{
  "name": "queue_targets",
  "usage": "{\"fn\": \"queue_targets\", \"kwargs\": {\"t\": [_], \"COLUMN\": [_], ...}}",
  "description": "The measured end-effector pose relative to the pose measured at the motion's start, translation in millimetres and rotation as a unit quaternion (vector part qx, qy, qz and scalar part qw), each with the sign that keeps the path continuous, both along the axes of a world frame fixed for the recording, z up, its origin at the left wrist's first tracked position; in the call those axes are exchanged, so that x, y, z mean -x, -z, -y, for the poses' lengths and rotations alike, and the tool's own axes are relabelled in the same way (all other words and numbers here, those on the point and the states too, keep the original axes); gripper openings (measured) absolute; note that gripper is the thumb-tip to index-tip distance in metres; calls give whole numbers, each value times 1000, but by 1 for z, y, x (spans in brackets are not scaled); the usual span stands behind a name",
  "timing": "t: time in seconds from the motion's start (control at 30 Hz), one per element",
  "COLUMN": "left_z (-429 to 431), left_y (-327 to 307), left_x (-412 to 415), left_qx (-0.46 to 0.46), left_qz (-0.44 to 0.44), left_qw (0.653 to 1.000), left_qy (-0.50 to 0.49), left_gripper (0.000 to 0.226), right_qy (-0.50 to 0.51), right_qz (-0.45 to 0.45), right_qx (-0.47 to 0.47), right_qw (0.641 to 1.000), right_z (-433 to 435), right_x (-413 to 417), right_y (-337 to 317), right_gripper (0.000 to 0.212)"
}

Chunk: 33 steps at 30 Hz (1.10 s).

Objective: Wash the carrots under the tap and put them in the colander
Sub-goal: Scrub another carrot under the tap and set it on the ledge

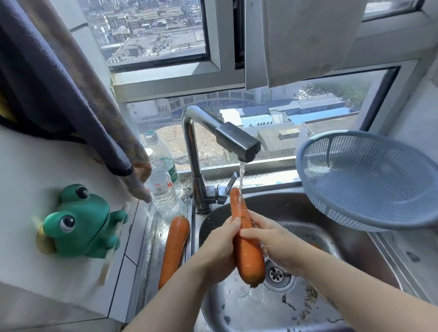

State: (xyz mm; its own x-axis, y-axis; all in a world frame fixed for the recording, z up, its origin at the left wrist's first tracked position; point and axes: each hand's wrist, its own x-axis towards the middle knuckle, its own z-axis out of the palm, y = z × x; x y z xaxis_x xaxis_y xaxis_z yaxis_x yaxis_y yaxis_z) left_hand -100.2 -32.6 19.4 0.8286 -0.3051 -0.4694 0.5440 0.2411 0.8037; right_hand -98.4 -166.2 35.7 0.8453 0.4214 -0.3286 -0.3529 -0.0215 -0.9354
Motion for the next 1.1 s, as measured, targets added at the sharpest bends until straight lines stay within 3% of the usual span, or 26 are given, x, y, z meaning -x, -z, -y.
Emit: {"fn": "queue_targets", "kwargs": {"t": [0.1, 0.23, 0.47, 0.63, 0.83, 0.97, 1.1], "left_z": [1, 11, 3, 0, 3, -1, -1], "left_y": [-1, -3, -9, -10, -11, -7, -5], "left_x": [2, 2, -3, -2, -5, -6, -5], "left_qx": [29, -39, -4, 32, 35, -74, -52], "left_qz": [15, 46, 8, 18, 25, 84, 71], "left_qw": [999, 998, 1000, 999, 998, 993, 995], "left_qy": [1, -27, -21, -28, -38, -32, -45], "left_gripper": [36, 30, 43, 37, 30, 25, 25], "right_qy": [-30, -54, -61, -42, -79, -100, -116], "right_qz": [27, 121, 49, 93, 19, 19, 74], "right_qx": [24, 152, 54, 117, 142, 215, 289], "right_qw": [999, 979, 995, 988, 986, 971, 947], "right_z": [4, 0, 6, 3, 14, 21, 22], "right_x": [-1, -3, -9, -9, -10, -11, -13], "right_y": [-5, -14, -17, -17, -20, -24, -31], "right_gripper": [39, 51, 38, 40, 44, 22, 16]}}
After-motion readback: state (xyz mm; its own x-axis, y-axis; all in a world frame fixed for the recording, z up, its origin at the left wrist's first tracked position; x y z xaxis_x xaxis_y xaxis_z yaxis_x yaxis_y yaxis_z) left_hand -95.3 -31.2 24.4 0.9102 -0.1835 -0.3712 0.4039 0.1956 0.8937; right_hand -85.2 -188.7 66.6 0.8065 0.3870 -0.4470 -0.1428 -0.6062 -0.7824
